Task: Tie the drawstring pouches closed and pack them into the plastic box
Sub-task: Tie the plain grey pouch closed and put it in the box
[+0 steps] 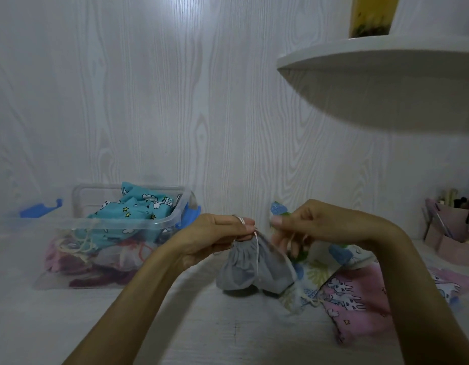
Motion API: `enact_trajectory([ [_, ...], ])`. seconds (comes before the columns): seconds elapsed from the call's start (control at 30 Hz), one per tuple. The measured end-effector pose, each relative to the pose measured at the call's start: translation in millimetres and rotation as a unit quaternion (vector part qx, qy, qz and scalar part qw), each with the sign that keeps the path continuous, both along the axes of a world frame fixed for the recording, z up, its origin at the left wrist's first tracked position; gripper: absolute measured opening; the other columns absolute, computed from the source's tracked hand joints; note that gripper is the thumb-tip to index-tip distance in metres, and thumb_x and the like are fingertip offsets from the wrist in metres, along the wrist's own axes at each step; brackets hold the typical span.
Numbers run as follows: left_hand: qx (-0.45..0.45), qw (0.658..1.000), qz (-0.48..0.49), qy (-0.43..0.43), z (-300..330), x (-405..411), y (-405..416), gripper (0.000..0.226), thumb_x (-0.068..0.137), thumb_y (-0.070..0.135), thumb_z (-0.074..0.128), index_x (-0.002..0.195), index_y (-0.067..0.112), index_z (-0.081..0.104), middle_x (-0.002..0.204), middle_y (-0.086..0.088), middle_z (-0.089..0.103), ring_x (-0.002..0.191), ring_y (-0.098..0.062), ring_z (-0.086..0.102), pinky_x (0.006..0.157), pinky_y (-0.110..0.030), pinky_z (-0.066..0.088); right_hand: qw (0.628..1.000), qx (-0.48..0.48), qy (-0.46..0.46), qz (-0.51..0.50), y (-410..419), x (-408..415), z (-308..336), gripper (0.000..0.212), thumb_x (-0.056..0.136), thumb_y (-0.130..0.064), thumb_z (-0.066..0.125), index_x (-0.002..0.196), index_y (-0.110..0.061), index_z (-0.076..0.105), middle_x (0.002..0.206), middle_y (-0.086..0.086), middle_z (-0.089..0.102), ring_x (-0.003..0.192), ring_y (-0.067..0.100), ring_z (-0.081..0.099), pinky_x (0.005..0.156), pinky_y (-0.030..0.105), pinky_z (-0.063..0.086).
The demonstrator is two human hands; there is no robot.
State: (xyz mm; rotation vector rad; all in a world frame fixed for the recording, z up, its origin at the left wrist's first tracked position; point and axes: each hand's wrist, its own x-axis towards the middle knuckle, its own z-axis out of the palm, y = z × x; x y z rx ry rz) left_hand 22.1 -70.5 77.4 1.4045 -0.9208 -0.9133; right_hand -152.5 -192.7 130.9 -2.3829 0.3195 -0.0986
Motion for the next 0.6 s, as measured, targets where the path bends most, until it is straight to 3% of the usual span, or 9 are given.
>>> enact_trajectory([
  [0.1,-0.016,1.0,-0.013,-0.006,2,-3,1,0.015,0.078,0.005,0.07,0.086,0.016,0.075,0.085,-0.001,0.076,0.078,-0.005,0.07,0.069,-0.012,0.053,0.995,-0.061,-0.054,-0.053,-7,12,-9,0.016,0.093,-0.024,0.055,0.104,-0.021,0.067,0.094,-0.006,0.068,0.08,0.005,0.062,0.069,0.012,0.049],
  [0.17,-0.026,0.999,-0.024,-0.021,3,-6,2,0.015,0.077,0.004,0.07,0.086,0.014,0.076,0.086,-0.004,0.076,0.08,-0.008,0.071,0.073,-0.014,0.055,0.999,-0.053,-0.005,-0.004,-7,20,-18,0.026,0.09,-0.022,0.061,0.116,-0.021,0.062,0.1,-0.013,0.065,0.086,0.003,0.063,0.08,0.017,0.05],
  [0.23,-0.035,0.998,-0.02,-0.049,4,-6,2,0.016,0.077,0.003,0.07,0.088,0.012,0.076,0.09,-0.007,0.076,0.083,-0.012,0.071,0.076,-0.017,0.056,0.999,-0.025,0.019,0.024,-4,27,-25,0.032,0.088,-0.02,0.064,0.12,-0.019,0.061,0.097,-0.017,0.065,0.081,-0.003,0.063,0.078,0.015,0.051],
  [0.3,-0.045,0.996,0.008,-0.071,5,-6,2,0.015,0.075,0.001,0.072,0.085,0.012,0.076,0.085,-0.006,0.076,0.079,-0.011,0.071,0.073,-0.017,0.056,1.0,-0.009,-0.012,0.004,-4,33,-29,0.025,0.086,-0.018,0.067,0.111,-0.017,0.066,0.086,-0.016,0.066,0.069,-0.008,0.061,0.07,0.013,0.05],
  [0.43,-0.075,0.986,0.074,-0.13,7,-3,5,0.013,0.07,-0.002,0.076,0.08,0.006,0.075,0.079,-0.008,0.075,0.073,-0.011,0.071,0.067,-0.014,0.054,0.995,0.012,-0.1,-0.028,-12,32,-33,0.01,0.077,-0.014,0.076,0.087,-0.012,0.073,0.081,0.001,0.072,0.074,0.01,0.065,0.077,0.029,0.054],
  [0.53,-0.126,0.966,0.147,-0.171,7,3,7,0.016,0.068,-0.002,0.078,0.083,0.002,0.075,0.077,-0.009,0.075,0.071,-0.011,0.071,0.065,-0.011,0.052,0.99,0.023,-0.132,-0.04,-15,27,-28,0.011,0.072,-0.014,0.079,0.082,-0.013,0.074,0.077,0.003,0.074,0.07,0.01,0.066,0.07,0.023,0.054],
  [0.6,-0.156,0.957,0.166,-0.177,6,5,7,0.016,0.069,-0.001,0.079,0.084,0.003,0.075,0.077,-0.009,0.075,0.072,-0.014,0.072,0.066,-0.013,0.054,0.992,0.034,-0.116,-0.036,-14,26,-25,0.014,0.074,-0.02,0.078,0.086,-0.015,0.074,0.082,0.01,0.074,0.072,0.014,0.066,0.072,0.026,0.054],
])
